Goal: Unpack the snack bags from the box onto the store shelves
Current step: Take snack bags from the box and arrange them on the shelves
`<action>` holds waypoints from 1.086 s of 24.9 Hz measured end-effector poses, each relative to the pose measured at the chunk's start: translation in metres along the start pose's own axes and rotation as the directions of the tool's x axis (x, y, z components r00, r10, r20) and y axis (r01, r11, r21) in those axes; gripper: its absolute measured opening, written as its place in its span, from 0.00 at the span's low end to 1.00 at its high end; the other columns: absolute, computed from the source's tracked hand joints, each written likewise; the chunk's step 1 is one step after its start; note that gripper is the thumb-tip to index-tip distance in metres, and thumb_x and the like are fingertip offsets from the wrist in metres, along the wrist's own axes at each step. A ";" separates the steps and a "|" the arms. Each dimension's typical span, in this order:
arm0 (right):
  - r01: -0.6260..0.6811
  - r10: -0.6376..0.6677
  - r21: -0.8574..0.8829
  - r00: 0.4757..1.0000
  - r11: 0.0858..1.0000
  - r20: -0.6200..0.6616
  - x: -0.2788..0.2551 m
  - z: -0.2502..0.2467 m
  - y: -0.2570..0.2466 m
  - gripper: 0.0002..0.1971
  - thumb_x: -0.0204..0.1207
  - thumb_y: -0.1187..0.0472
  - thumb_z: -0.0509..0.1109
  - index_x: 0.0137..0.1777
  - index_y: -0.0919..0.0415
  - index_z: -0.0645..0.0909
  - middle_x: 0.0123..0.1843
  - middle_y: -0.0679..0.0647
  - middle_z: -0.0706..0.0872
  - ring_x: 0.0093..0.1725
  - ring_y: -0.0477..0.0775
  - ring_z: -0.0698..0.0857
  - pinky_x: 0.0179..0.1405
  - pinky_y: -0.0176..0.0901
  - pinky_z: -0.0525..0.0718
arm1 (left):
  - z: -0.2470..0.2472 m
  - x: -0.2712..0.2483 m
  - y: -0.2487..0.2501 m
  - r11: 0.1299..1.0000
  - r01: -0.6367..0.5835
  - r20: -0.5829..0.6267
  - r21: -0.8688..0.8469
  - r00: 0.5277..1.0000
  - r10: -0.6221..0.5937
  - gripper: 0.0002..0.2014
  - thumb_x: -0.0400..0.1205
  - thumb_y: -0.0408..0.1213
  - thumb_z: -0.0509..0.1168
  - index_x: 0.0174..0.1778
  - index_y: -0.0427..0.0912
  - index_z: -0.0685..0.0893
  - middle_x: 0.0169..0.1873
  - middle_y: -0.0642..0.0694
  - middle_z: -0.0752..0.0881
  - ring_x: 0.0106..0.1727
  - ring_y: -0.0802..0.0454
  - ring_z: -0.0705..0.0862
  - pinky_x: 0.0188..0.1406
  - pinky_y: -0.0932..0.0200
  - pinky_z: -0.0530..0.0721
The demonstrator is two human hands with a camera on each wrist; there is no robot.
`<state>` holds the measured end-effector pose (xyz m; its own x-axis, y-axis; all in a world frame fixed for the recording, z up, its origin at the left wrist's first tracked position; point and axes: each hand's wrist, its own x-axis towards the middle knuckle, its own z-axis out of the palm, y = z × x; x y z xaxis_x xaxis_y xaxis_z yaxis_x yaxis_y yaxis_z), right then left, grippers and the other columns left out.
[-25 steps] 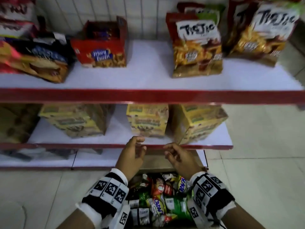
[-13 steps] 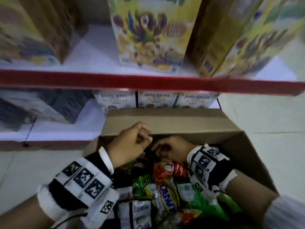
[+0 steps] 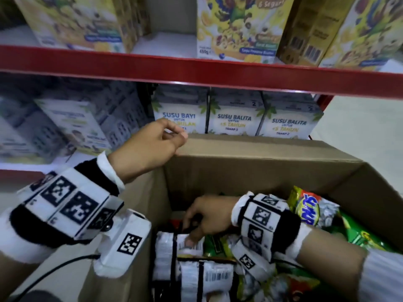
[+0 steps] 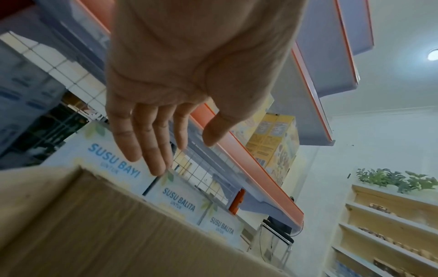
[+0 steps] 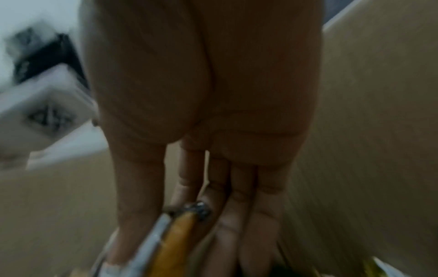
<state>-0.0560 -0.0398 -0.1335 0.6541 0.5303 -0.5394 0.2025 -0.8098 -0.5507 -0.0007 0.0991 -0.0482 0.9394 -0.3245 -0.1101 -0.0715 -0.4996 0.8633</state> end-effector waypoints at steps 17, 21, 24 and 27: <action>0.564 -0.107 0.114 0.344 0.818 -0.933 -0.105 -0.066 -0.019 0.14 0.71 0.50 0.74 0.54 0.55 0.84 0.54 0.54 0.81 0.55 0.47 0.84 0.53 0.40 0.82 | 0.007 -0.019 0.012 0.650 -0.044 0.025 -0.758 0.995 0.097 0.11 0.71 0.42 0.67 0.36 0.39 0.92 0.40 0.40 0.92 0.36 0.49 0.91 0.29 0.57 0.88; 0.582 0.119 0.521 0.588 0.624 -0.800 -0.092 -0.067 -0.020 0.24 0.62 0.56 0.76 0.60 0.56 0.82 0.51 0.59 0.87 0.45 0.51 0.87 0.48 0.43 0.86 | 0.009 -0.026 0.007 0.620 -0.053 0.096 -0.783 0.974 0.205 0.15 0.74 0.41 0.66 0.52 0.39 0.88 0.50 0.40 0.91 0.49 0.48 0.91 0.40 0.57 0.89; 0.575 0.098 0.502 0.590 0.646 -0.802 -0.082 -0.063 -0.021 0.17 0.64 0.59 0.75 0.53 0.61 0.83 0.49 0.61 0.87 0.47 0.56 0.85 0.54 0.52 0.84 | 0.009 -0.024 0.002 0.736 -0.123 0.040 -0.666 0.979 0.200 0.19 0.72 0.40 0.68 0.58 0.37 0.84 0.53 0.40 0.90 0.55 0.44 0.89 0.51 0.50 0.89; 0.391 0.093 0.592 0.776 0.705 -0.624 -0.074 -0.052 -0.012 0.14 0.70 0.54 0.72 0.52 0.61 0.80 0.47 0.59 0.87 0.43 0.54 0.85 0.46 0.49 0.85 | 0.000 -0.018 -0.009 0.776 -0.187 -0.094 -0.602 0.982 0.164 0.20 0.71 0.40 0.69 0.59 0.39 0.84 0.53 0.43 0.91 0.56 0.43 0.89 0.55 0.46 0.86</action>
<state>-0.0685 -0.0824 -0.0540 0.9811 0.1794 -0.0723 -0.0327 -0.2147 -0.9761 -0.0168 0.1093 -0.0540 0.9422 -0.3255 0.0799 -0.0298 0.1561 0.9873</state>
